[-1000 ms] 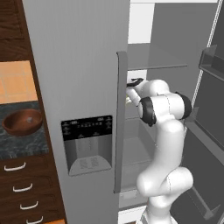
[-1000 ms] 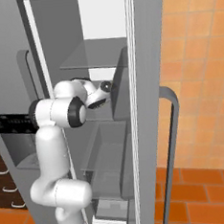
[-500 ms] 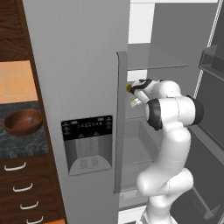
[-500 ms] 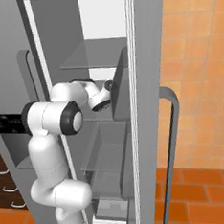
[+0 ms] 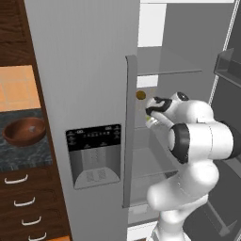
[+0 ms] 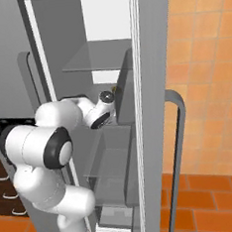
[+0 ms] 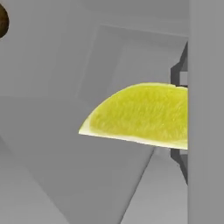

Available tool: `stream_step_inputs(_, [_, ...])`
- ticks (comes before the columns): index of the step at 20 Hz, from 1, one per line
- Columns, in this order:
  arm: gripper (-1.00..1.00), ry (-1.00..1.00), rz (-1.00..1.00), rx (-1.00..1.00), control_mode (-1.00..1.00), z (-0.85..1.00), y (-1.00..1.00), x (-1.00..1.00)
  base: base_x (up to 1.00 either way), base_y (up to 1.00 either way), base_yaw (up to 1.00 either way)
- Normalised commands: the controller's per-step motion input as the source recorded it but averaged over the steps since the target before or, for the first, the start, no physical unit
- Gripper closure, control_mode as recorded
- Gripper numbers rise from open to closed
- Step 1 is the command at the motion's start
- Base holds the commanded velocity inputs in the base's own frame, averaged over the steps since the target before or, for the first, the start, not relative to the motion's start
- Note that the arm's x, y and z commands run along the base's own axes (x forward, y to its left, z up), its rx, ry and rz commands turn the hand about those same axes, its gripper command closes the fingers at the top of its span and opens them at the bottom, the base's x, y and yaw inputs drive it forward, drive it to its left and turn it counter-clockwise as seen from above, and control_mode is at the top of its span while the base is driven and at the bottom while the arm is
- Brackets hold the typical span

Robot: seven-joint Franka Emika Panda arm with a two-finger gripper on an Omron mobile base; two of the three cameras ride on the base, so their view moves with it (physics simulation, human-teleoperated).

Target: Grab a lemon wedge from the fridge and one ice cube from the ice bowl, and put them in the glass of lemonade.

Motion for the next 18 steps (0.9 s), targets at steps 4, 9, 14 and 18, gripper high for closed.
stream_step_inputs(4, [1.00,0.03,0.04,-0.06,-1.00,0.35,0.11,-1.00,0.00,0.00,0.00])
stream_step_inputs(9, [1.00,0.12,0.00,-0.01,-1.00,0.69,0.00,-1.00,0.00,0.00,0.00])
stream_step_inputs(14, [1.00,0.10,0.00,0.00,-1.00,0.65,0.00,-1.00,0.00,0.00,0.00])
stream_step_inputs(18, [1.00,-0.01,0.00,0.00,-1.00,0.47,0.00,-1.00,0.00,0.00,0.00])
